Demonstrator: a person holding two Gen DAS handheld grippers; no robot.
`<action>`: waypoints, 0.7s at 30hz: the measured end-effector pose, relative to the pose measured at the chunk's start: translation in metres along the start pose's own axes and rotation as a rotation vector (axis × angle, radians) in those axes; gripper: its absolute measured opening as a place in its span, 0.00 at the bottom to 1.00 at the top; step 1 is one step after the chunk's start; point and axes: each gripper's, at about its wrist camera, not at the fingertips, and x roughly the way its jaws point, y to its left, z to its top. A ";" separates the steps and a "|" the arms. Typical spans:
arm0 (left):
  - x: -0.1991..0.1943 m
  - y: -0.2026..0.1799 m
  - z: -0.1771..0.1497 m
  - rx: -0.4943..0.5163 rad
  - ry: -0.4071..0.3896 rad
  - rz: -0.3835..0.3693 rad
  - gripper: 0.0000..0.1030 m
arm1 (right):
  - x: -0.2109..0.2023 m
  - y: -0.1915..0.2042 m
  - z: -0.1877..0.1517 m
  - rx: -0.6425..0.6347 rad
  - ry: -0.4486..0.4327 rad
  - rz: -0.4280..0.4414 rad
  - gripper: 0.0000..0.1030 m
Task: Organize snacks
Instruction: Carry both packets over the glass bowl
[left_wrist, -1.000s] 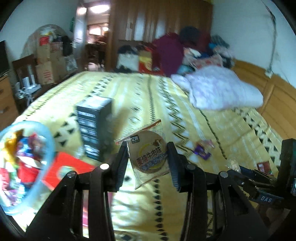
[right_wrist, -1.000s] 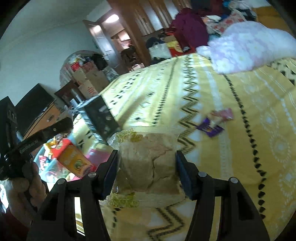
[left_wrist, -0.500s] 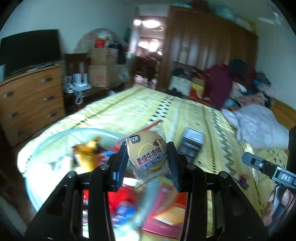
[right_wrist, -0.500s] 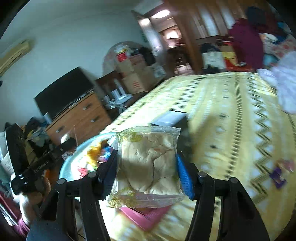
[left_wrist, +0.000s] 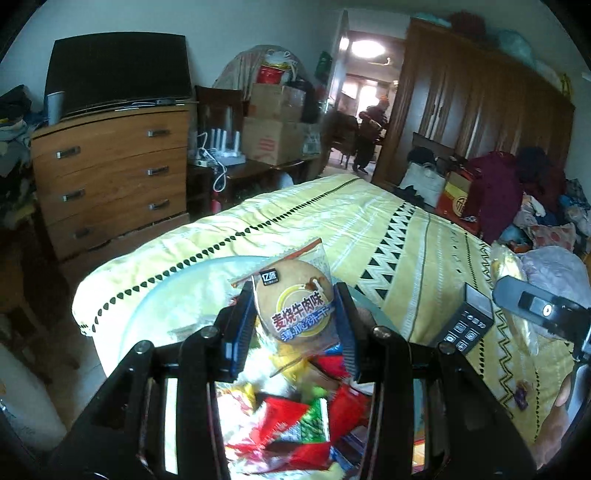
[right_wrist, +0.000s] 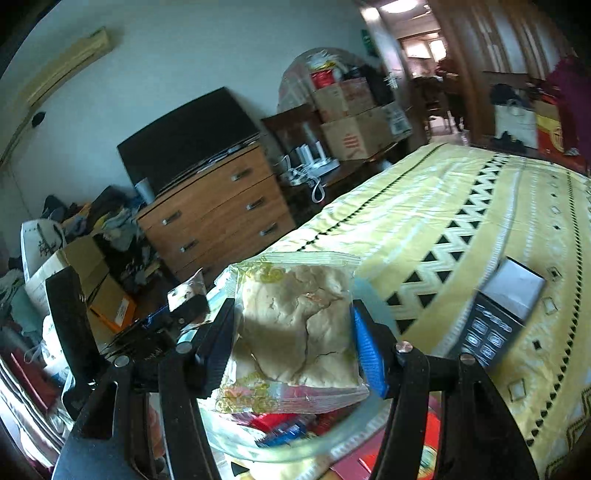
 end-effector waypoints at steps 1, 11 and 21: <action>0.002 0.002 0.001 0.001 0.003 0.004 0.40 | 0.008 0.006 0.003 -0.008 0.011 0.006 0.61; 0.005 0.018 0.005 0.001 0.005 0.004 0.40 | 0.028 0.020 0.007 -0.031 0.028 0.028 0.61; 0.008 0.021 0.008 -0.002 0.008 -0.001 0.40 | 0.029 0.012 0.007 -0.020 0.032 0.012 0.61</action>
